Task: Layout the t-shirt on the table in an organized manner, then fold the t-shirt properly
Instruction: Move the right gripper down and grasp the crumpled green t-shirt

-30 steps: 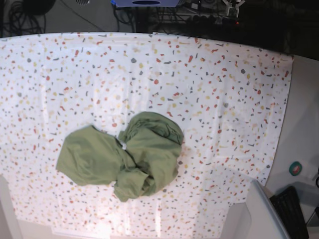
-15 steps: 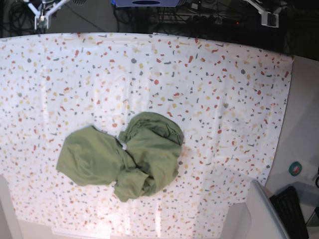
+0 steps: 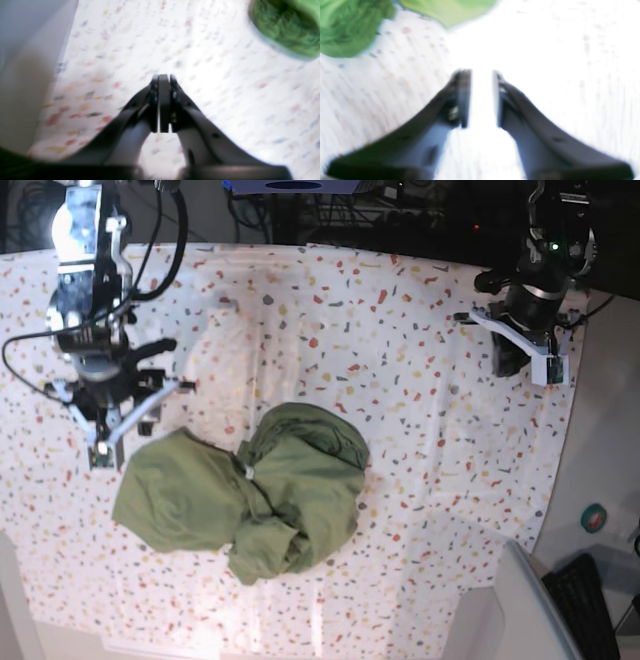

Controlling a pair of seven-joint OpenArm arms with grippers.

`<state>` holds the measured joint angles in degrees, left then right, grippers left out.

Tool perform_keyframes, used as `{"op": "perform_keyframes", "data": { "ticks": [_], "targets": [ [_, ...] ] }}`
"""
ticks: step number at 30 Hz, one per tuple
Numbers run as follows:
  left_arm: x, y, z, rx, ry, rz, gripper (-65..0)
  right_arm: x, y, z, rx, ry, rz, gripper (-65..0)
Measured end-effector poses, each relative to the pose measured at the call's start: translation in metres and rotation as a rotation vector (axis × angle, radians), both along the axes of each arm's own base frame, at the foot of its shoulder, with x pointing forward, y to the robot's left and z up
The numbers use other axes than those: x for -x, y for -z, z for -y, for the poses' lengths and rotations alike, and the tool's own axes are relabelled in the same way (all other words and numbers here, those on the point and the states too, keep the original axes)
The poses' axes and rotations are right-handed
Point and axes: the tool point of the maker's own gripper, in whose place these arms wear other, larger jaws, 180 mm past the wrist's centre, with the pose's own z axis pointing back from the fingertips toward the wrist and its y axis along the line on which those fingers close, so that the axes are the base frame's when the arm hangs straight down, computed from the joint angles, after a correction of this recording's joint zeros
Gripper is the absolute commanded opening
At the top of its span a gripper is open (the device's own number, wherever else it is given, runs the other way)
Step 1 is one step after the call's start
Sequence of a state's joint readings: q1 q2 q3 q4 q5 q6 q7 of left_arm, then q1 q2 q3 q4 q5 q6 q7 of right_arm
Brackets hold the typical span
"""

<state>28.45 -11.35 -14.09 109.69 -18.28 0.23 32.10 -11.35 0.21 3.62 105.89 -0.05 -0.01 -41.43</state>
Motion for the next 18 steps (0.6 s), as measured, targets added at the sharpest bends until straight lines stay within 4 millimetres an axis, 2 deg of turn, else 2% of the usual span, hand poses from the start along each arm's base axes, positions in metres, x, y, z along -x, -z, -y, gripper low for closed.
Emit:
{"op": "perform_keyframes", "data": {
  "ticks": [2,3,5,6,8,10,12,15,18],
  "targets": [
    [-0.016,0.001,0.010,0.045,-0.020,0.003,-33.6,-0.020,0.009,-0.006,0.005,-0.023,-0.017,-23.7],
    [-0.026,-0.003,0.014,0.058,-0.019,0.025,-30.8,-0.028,0.020,-0.010,-0.004,-0.034,-0.046,-20.3],
    [-0.046,-0.011,0.024,0.073,-0.003,0.073,-31.1,-0.038,0.046,-0.013,-0.014,-0.035,-0.108,-20.0],
    [-0.058,-0.011,0.028,0.076,0.000,0.087,-31.9,-0.046,0.055,-0.013,-0.014,-0.035,-0.117,-20.9],
    [-0.075,0.003,0.044,0.096,0.039,0.059,-34.9,-0.060,0.063,-0.008,-0.032,-0.019,-0.106,-21.0],
    [-0.083,0.011,0.056,0.125,0.055,0.043,-39.5,-0.070,0.066,0.010,-0.059,0.048,-0.098,-20.9],
    [-0.081,0.015,0.058,0.138,0.057,0.036,-44.9,-0.080,0.067,0.032,-0.170,0.175,-0.086,-21.0],
    [-0.075,0.015,0.047,0.110,0.035,0.074,-51.5,-0.088,0.079,0.055,-0.342,0.328,-0.100,-21.0],
    [-0.071,0.014,0.043,0.096,0.026,0.124,-52.8,-0.086,0.100,0.052,-0.426,0.375,-0.172,-20.9]
  ]
}}
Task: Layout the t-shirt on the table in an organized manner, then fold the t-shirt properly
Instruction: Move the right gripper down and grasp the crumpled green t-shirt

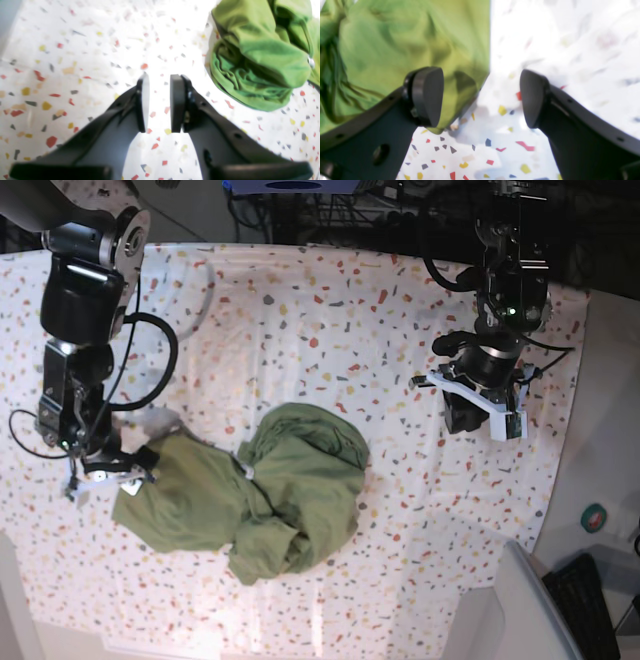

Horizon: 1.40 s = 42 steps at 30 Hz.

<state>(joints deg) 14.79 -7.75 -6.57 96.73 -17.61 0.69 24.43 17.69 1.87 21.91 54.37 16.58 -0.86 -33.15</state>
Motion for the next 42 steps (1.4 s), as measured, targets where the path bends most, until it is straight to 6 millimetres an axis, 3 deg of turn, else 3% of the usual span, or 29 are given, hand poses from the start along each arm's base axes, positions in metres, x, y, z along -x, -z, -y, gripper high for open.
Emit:
{"op": "perform_keyframes", "data": {
  "ticks": [3,7,8,10,12,14,17,21,23,25,29,34,37,39,40,42],
  "targets": [
    [0.000,0.004,0.003,0.004,0.009,-0.002,-52.8,-0.005,0.011,-0.004,0.001,-0.016,-0.017,-21.0],
    [-0.004,0.029,0.001,0.018,-0.010,-0.061,-52.8,-0.012,0.023,-0.004,0.017,0.006,0.020,-21.2],
    [-0.006,0.035,0.002,0.022,-0.010,-0.074,-53.2,-0.012,0.024,-0.004,0.018,-0.008,0.017,-22.2],
    [-0.012,0.048,0.012,0.026,0.003,-0.105,-53.2,-0.017,0.020,-0.017,-0.019,-0.099,0.060,-30.6],
    [-0.025,0.050,0.038,0.054,0.044,-0.105,-53.3,-0.010,0.022,-0.039,-0.082,-0.202,0.093,-47.1],
    [-0.045,0.046,0.079,0.101,0.111,-0.067,-53.3,-0.001,0.026,-0.058,-0.133,-0.270,0.102,-65.0],
    [-0.076,0.039,0.133,0.145,0.182,0.006,-53.3,0.007,0.030,-0.061,-0.145,-0.282,0.099,-65.0],
    [-0.103,0.068,0.179,0.123,0.269,-0.045,-53.5,0.017,0.034,-0.039,-0.124,-0.270,0.097,-65.0],
    [-0.104,0.089,0.176,0.099,0.264,-0.093,-53.5,0.023,0.032,-0.028,-0.093,-0.284,0.084,-65.0],
    [-0.099,0.110,0.159,0.061,0.218,-0.125,-53.6,0.033,0.028,-0.010,-0.030,-0.294,0.066,-65.0],
    [-0.095,0.113,0.121,-0.028,0.163,-0.104,-53.6,0.041,0.013,0.018,0.075,-0.311,0.074,-65.0],
    [-0.049,0.110,0.088,-0.048,0.153,-0.093,-53.6,0.009,-0.019,0.036,0.128,-0.305,0.165,-65.0],
    [-0.024,0.106,0.088,-0.038,0.164,-0.127,-53.6,0.006,-0.022,0.042,0.142,-0.307,0.164,-65.0],
    [-0.003,0.106,0.087,-0.024,0.174,-0.140,-53.6,0.016,-0.015,0.047,0.145,-0.312,0.073,-65.0],
    [0.005,0.104,0.084,-0.010,0.156,-0.141,-53.6,0.022,-0.011,0.048,0.151,-0.330,-0.001,-58.7],
    [0.013,0.100,0.071,0.002,0.110,-0.153,-53.6,0.025,-0.022,0.042,0.174,-0.384,-0.053,-37.5]
  ]
}}
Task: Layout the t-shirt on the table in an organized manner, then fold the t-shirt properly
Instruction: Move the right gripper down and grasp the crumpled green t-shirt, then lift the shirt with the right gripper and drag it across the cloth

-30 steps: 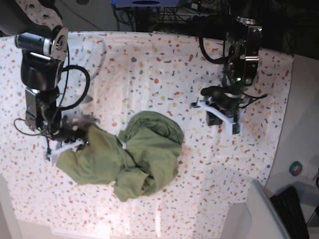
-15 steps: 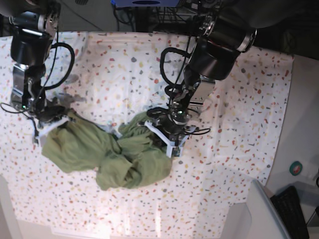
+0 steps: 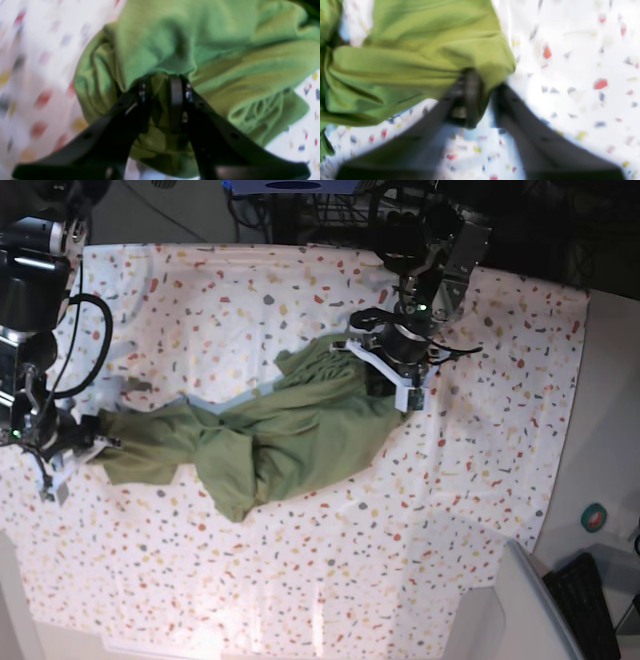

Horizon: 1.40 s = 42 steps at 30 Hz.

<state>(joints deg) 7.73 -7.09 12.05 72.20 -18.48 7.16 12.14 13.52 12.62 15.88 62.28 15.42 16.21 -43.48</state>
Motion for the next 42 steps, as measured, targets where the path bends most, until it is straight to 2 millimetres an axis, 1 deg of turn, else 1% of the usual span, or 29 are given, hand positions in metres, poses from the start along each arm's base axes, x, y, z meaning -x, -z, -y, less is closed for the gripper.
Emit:
{"op": "perform_keyframes", "data": {
  "ticks": [1,2,3,4,5,7,8,9,11,12,14,15,16,17,19,21,23,24,27,29,30,31,34,35,36,38,40,42],
  "targets": [
    [0.000,-0.005,-0.006,0.000,-0.021,0.005,-53.6,-0.006,-0.015,-0.006,0.012,-0.028,0.042,-29.3],
    [-0.003,-0.014,-0.012,-0.001,-0.043,0.031,-53.6,-0.010,-0.034,-0.012,0.040,-0.058,0.100,-25.4],
    [-0.007,-0.024,-0.017,-0.004,-0.053,0.066,-53.6,-0.010,-0.052,-0.021,0.064,-0.090,0.166,-24.8],
    [-0.010,-0.034,-0.018,0.000,-0.049,0.097,-53.5,-0.011,-0.070,-0.036,0.062,-0.130,0.233,-24.8],
    [-0.011,-0.043,-0.017,0.005,-0.052,0.123,-53.2,-0.002,-0.081,-0.048,0.081,-0.157,0.265,-24.8],
    [-0.007,-0.052,-0.013,0.016,-0.048,0.141,-53.0,0.021,-0.090,-0.087,0.089,-0.281,0.280,-24.8],
    [-0.001,-0.054,-0.012,0.024,-0.043,0.143,-53.0,0.032,-0.091,-0.107,0.091,-0.341,0.279,-24.8],
    [0.004,-0.055,-0.010,0.032,-0.036,0.140,-53.0,0.038,-0.094,-0.131,0.061,-0.385,0.290,-24.8],
    [0.015,-0.053,-0.013,0.028,-0.045,0.121,-53.0,0.041,-0.100,-0.161,0.025,-0.380,0.312,-24.8],
    [0.019,-0.054,-0.016,0.019,-0.049,0.119,-53.0,0.043,-0.097,-0.176,0.009,-0.376,0.307,-24.8],
    [0.024,-0.057,-0.019,0.016,-0.048,0.123,-52.8,0.053,-0.081,-0.203,-0.007,-0.385,0.245,-24.8],
    [0.026,-0.058,-0.024,0.014,-0.063,0.125,-52.8,0.055,-0.074,-0.214,-0.009,-0.386,0.226,-24.8],
    [0.029,-0.059,-0.030,0.013,-0.085,0.127,-53.0,0.056,-0.067,-0.226,-0.019,-0.393,0.224,-24.6],
    [0.033,-0.056,-0.037,0.011,-0.104,0.118,-53.2,0.052,-0.061,-0.234,-0.011,-0.388,0.233,-24.6],
    [0.044,-0.051,-0.054,-0.012,-0.139,0.093,-53.3,0.044,-0.047,-0.240,0.034,-0.383,0.226,-24.6],
    [0.049,-0.048,-0.074,-0.042,-0.177,0.075,-53.5,0.033,-0.035,-0.241,0.093,-0.382,0.242,-24.6],
    [0.050,-0.053,-0.094,-0.065,-0.221,0.095,-53.5,0.027,-0.020,-0.241,0.139,-0.357,0.234,-24.6],
    [0.050,-0.055,-0.101,-0.074,-0.239,0.101,-53.5,0.028,-0.015,-0.244,0.142,-0.357,0.224,-24.6],
    [0.051,-0.058,-0.114,-0.089,-0.267,0.105,-52.7,0.028,-0.008,-0.253,0.153,-0.351,0.213,-24.6],
    [0.054,-0.057,-0.117,-0.094,-0.275,0.101,-51.5,0.024,-0.011,-0.258,0.156,-0.350,0.224,-24.6],
    [0.055,-0.057,-0.117,-0.094,-0.275,0.099,-48.2,0.022,-0.013,-0.261,0.158,-0.345,0.232,-24.6],
    [0.055,-0.056,-0.117,-0.091,-0.275,0.097,-42.9,0.020,-0.016,-0.262,0.170,-0.333,0.241,-24.6],
    [0.059,-0.047,-0.114,-0.080,-0.271,0.030,-27.0,0.023,-0.019,-0.267,0.209,-0.299,0.260,-24.0],
    [0.059,-0.045,-0.114,-0.076,-0.272,0.011,-23.0,0.025,-0.019,-0.269,0.222,-0.296,0.262,-23.9],
    [0.057,-0.045,-0.114,-0.075,-0.271,0.000,-20.4,0.027,-0.017,-0.271,0.239,-0.298,0.258,-23.9],
    [0.052,-0.045,-0.113,-0.068,-0.271,-0.007,-18.4,0.026,-0.009,-0.272,0.273,-0.322,0.250,-23.7],
    [0.046,-0.048,-0.113,-0.068,-0.270,0.004,-18.3,0.023,0.001,-0.267,0.303,-0.307,0.216,-23.7],
    [0.045,-0.049,-0.113,-0.067,-0.270,0.008,-18.1,0.016,0.009,-0.260,0.342,-0.293,0.197,-23.7]
  ]
}}
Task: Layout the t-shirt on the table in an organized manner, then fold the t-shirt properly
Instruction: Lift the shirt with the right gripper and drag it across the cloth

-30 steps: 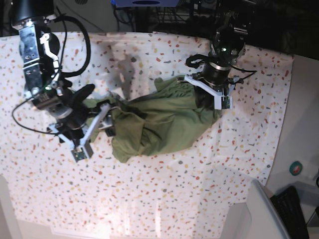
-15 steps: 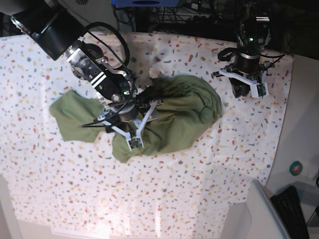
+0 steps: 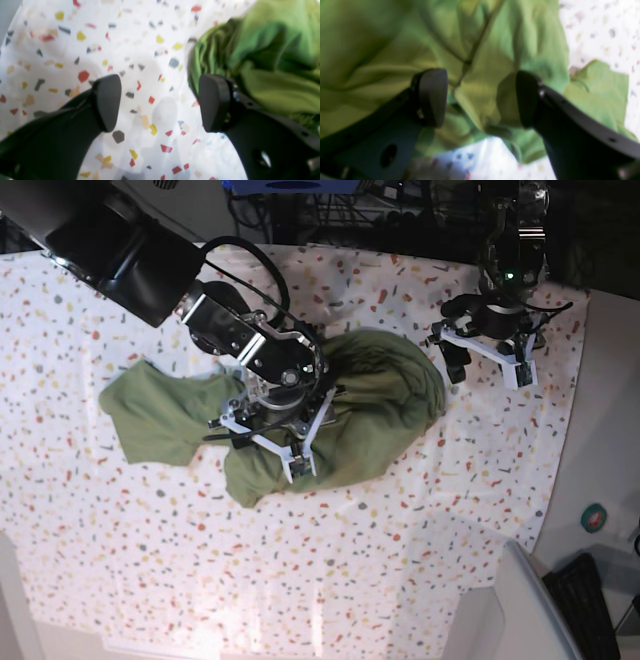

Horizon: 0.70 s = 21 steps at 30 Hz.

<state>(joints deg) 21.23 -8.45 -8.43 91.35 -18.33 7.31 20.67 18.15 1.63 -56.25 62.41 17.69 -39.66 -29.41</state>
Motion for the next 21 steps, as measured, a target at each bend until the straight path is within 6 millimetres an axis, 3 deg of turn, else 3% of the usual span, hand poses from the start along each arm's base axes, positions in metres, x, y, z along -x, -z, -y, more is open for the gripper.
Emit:
{"op": "perform_keyframes", "data": {
  "ticks": [4,7,9,10,16,21],
  "targets": [
    [0.002,0.002,0.003,0.004,0.007,-0.011,-18.1,-0.011,0.007,0.012,0.052,0.020,-0.005,-27.0],
    [0.001,0.002,0.005,0.006,0.010,-0.008,-18.4,-0.009,0.007,0.013,0.050,0.021,-0.007,-45.3],
    [0.001,0.002,0.005,0.007,0.011,-0.009,-18.6,-0.010,0.000,0.016,0.035,0.005,0.011,-62.6],
    [0.001,0.002,0.007,0.012,0.025,-0.008,-18.6,-0.009,-0.004,0.020,0.026,-0.002,0.025,-65.0],
    [-0.002,0.003,0.031,0.054,0.121,-0.001,-18.6,0.001,-0.030,0.053,-0.053,0.058,0.054,-65.0],
    [-0.015,0.002,0.075,0.069,0.262,0.005,-18.8,-0.015,-0.068,0.092,-0.088,0.134,0.116,-65.0]
  ]
}}
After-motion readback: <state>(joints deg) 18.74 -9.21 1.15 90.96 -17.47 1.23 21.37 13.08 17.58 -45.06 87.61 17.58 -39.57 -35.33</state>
